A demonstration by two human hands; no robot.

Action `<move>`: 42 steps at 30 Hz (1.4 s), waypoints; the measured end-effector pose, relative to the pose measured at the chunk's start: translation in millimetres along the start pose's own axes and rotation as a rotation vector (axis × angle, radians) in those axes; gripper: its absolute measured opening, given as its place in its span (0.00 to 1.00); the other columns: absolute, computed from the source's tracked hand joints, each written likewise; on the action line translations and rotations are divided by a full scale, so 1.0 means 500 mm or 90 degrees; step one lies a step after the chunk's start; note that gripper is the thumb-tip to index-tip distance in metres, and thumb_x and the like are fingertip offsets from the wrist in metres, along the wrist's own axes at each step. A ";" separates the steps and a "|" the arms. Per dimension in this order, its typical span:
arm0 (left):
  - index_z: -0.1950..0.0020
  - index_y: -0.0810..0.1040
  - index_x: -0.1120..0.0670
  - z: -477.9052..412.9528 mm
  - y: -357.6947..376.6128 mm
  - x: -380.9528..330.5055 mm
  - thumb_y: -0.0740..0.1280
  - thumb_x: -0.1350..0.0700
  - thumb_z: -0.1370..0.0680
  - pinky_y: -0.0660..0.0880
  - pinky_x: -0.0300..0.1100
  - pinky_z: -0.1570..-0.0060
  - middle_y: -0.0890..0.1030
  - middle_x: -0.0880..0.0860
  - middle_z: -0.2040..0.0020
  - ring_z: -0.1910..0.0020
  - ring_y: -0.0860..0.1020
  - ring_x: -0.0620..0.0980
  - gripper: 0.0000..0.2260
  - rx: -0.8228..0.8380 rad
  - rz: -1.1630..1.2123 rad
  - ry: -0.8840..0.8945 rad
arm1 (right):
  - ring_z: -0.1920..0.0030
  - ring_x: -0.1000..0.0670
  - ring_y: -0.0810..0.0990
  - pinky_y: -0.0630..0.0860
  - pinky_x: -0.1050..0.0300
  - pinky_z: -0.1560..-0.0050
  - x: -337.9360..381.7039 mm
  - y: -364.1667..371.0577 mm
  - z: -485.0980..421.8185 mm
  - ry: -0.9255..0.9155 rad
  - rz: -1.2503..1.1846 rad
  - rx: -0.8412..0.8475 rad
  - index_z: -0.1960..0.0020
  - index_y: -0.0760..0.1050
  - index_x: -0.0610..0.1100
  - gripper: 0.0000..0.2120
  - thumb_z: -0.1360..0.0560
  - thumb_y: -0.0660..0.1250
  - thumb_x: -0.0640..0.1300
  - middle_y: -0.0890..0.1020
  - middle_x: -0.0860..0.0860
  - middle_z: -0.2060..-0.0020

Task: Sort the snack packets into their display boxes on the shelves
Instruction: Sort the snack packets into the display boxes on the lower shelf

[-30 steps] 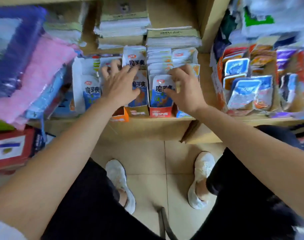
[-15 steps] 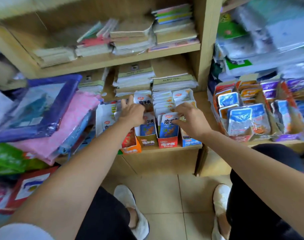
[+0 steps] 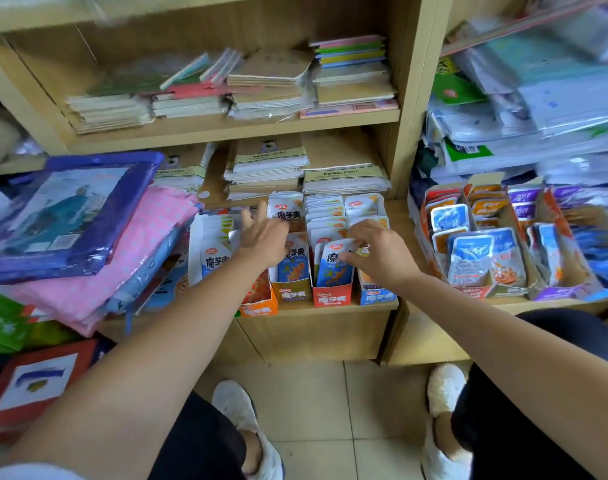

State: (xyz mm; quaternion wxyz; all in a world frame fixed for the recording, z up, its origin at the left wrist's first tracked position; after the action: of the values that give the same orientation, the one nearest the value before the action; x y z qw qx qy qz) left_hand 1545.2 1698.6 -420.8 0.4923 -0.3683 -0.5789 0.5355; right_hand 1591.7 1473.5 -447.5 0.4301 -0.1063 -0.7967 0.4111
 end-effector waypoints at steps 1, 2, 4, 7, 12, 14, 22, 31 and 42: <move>0.52 0.77 0.51 -0.006 0.005 0.001 0.72 0.52 0.23 0.59 0.58 0.39 0.77 0.51 0.48 0.32 0.59 0.58 0.06 0.007 -0.008 -0.003 | 0.51 0.53 0.78 0.77 0.54 0.50 -0.005 0.001 -0.003 0.003 -0.003 -0.008 0.44 0.82 0.43 0.16 0.27 0.76 0.51 0.81 0.51 0.44; 0.53 0.78 0.50 -0.009 0.007 0.001 0.73 0.52 0.24 0.60 0.58 0.42 0.78 0.51 0.48 0.32 0.60 0.59 0.05 0.014 -0.015 -0.006 | 0.50 0.53 0.79 0.76 0.54 0.49 -0.006 0.001 -0.003 -0.001 -0.010 -0.025 0.45 0.83 0.43 0.15 0.27 0.76 0.51 0.81 0.52 0.44; 0.57 0.79 0.48 -0.018 0.018 0.005 0.73 0.54 0.25 0.58 0.55 0.48 0.78 0.51 0.49 0.34 0.63 0.60 0.04 -0.003 -0.015 -0.022 | 0.48 0.53 0.79 0.75 0.59 0.49 -0.002 -0.002 -0.001 -0.023 -0.036 -0.090 0.47 0.86 0.45 0.10 0.25 0.75 0.48 0.81 0.54 0.46; 0.57 0.82 0.49 -0.023 0.036 0.003 0.72 0.59 0.25 0.54 0.53 0.54 0.77 0.49 0.52 0.38 0.63 0.57 0.05 -0.057 -0.017 -0.033 | 0.51 0.54 0.80 0.76 0.61 0.53 0.007 -0.022 -0.001 -0.016 -0.136 -0.153 0.50 0.87 0.46 0.06 0.24 0.74 0.46 0.81 0.56 0.52; 0.54 0.82 0.45 -0.008 0.043 0.010 0.67 0.54 0.20 0.56 0.53 0.49 0.80 0.43 0.48 0.40 0.64 0.54 0.06 -0.172 0.097 -0.040 | 0.58 0.51 0.84 0.82 0.55 0.66 0.008 -0.118 -0.008 0.108 -0.343 -0.194 0.49 0.74 0.38 0.08 0.18 0.66 0.44 0.82 0.45 0.59; 0.52 0.82 0.45 0.000 0.039 0.016 0.66 0.52 0.19 0.57 0.54 0.47 0.81 0.44 0.49 0.39 0.64 0.53 0.05 -0.198 0.127 -0.034 | 0.60 0.55 0.84 0.83 0.56 0.66 -0.006 -0.152 -0.010 0.130 -0.396 -0.236 0.48 0.73 0.32 0.12 0.18 0.65 0.42 0.80 0.39 0.59; 0.47 0.79 0.51 -0.016 0.028 -0.011 0.67 0.50 0.20 0.58 0.54 0.49 0.80 0.53 0.46 0.33 0.61 0.58 0.05 -0.035 -0.054 -0.026 | 0.51 0.45 0.84 0.83 0.57 0.58 -0.103 -0.140 0.038 0.333 -0.633 -0.220 0.46 0.78 0.36 0.09 0.25 0.72 0.32 0.84 0.42 0.54; 0.57 0.82 0.49 -0.015 0.044 -0.012 0.71 0.57 0.23 0.60 0.55 0.47 0.80 0.49 0.50 0.38 0.64 0.56 0.04 -0.113 -0.012 -0.058 | 0.53 0.37 0.84 0.81 0.41 0.48 -0.108 -0.096 0.087 0.447 -0.629 -0.109 0.52 0.81 0.37 0.05 0.26 0.73 0.36 0.85 0.37 0.50; 0.53 0.74 0.42 0.105 -0.119 0.071 0.65 0.46 0.21 0.78 0.57 0.63 0.83 0.48 0.62 0.64 0.83 0.55 0.02 -0.509 0.597 -0.054 | 0.52 0.42 0.86 0.80 0.39 0.45 -0.045 -0.094 0.085 0.477 -0.775 -0.096 0.48 0.77 0.40 0.05 0.18 0.62 0.38 0.85 0.41 0.48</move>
State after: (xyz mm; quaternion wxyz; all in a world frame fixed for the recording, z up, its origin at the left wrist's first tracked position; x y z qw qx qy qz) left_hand 1491.8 1709.9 -353.1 0.0045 -0.7180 -0.5303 0.4508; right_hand 1581.1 1407.9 -438.5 0.8190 0.1937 -0.5397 -0.0222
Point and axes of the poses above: each hand's wrist, its own z-axis away from the middle knuckle, its own y-axis out of the palm, x = y × z, the point moved 1 cm from there along -z, towards the middle knuckle
